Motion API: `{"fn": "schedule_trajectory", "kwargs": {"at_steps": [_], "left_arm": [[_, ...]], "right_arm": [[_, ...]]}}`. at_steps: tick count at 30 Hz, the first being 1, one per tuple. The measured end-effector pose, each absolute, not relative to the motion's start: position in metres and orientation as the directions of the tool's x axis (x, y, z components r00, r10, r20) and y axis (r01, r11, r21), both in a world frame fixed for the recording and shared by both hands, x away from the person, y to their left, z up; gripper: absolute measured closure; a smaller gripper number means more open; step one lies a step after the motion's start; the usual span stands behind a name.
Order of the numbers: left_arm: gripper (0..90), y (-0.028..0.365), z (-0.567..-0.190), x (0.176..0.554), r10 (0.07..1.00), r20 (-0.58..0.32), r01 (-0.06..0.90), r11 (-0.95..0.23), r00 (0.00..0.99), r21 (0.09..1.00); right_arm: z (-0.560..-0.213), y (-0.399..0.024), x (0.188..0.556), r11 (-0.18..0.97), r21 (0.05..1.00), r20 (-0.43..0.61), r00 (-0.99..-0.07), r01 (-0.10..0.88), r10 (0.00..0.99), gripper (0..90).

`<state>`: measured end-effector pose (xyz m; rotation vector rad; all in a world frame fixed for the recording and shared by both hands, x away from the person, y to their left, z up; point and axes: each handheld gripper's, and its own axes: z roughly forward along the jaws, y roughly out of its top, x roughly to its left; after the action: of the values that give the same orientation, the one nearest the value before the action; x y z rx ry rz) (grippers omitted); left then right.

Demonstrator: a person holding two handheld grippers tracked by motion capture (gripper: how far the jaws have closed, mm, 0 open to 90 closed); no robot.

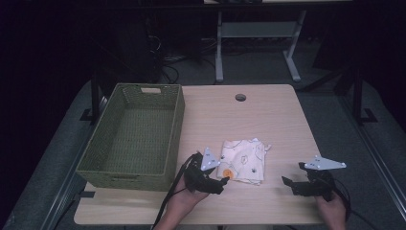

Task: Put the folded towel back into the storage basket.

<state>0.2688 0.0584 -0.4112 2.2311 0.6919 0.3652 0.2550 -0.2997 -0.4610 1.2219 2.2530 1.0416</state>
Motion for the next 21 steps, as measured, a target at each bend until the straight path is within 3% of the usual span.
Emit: {"fn": "schedule_trajectory", "kwargs": {"at_steps": [12, 21], "left_arm": [[22.4, 0.013, -0.412, 0.303, 0.521, 0.077, 0.350, -0.668, 0.850, 0.657], [28.8, -0.015, -0.424, 0.333, 0.486, 0.058, 0.363, -0.722, 0.872, 0.589]], "right_arm": [[-0.461, -0.299, 0.255, 0.352, 0.758, 0.022, -0.561, 0.549, 0.827, 13.7], [-0.461, -0.299, 0.256, 0.349, 0.761, 0.023, -0.560, 0.546, 0.828, 13.7]]}}
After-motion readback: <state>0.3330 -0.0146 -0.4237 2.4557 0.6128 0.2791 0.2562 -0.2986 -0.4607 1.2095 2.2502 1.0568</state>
